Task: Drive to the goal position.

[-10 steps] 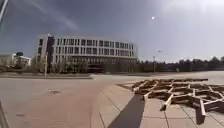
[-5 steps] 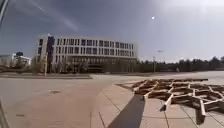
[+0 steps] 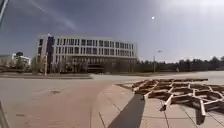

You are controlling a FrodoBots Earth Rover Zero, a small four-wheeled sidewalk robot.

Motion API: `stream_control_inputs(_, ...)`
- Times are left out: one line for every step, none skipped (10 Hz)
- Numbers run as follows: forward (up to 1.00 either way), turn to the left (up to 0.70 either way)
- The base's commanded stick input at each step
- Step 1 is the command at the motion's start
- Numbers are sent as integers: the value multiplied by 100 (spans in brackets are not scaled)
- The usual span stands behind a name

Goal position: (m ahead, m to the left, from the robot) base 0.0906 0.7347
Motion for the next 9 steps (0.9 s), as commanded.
stream_control_inputs(5, 0)
stream_control_inputs(5, 0)
stream_control_inputs(5, 0)
stream_control_inputs(5, 0)
stream_control_inputs(5, 0)
stream_control_inputs(5, 0)
stream_control_inputs(5, 0)
stream_control_inputs(5, 0)
stream_control_inputs(5, 0)
